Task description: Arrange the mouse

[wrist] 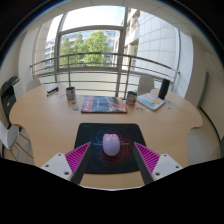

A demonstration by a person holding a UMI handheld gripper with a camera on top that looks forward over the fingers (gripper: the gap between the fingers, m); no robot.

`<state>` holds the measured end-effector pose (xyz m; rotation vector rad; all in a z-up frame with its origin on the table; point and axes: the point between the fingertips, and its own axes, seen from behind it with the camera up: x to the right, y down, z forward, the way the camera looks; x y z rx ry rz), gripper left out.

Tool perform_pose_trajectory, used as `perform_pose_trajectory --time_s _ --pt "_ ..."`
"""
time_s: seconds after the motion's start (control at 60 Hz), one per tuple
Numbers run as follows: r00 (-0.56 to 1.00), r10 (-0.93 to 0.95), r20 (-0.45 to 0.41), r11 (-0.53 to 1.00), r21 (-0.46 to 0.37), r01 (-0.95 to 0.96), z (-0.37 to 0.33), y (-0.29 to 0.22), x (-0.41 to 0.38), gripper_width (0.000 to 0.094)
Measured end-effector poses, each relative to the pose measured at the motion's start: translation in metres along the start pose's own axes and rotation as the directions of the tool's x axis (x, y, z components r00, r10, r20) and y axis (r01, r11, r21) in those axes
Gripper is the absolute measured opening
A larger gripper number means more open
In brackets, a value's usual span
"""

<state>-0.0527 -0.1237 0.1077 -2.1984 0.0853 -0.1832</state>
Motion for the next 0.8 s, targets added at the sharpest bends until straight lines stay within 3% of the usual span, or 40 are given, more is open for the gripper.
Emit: perform_pose_trajectory --time_s 0.35,0.583,0.8 --pt "0.999 -0.002 -0.038 0.999 0.044 0.003 -0.142 0.029 -0.029 0.0850" --pt "0.998 -0.013 -0.055 0.998 0.060 0.016 -0.163 0.033 -0.034 0.0849" --pt "1.000 -0.025 -0.018 0.998 0.062 0.026 -0.171 0.027 -0.052 0.0848"
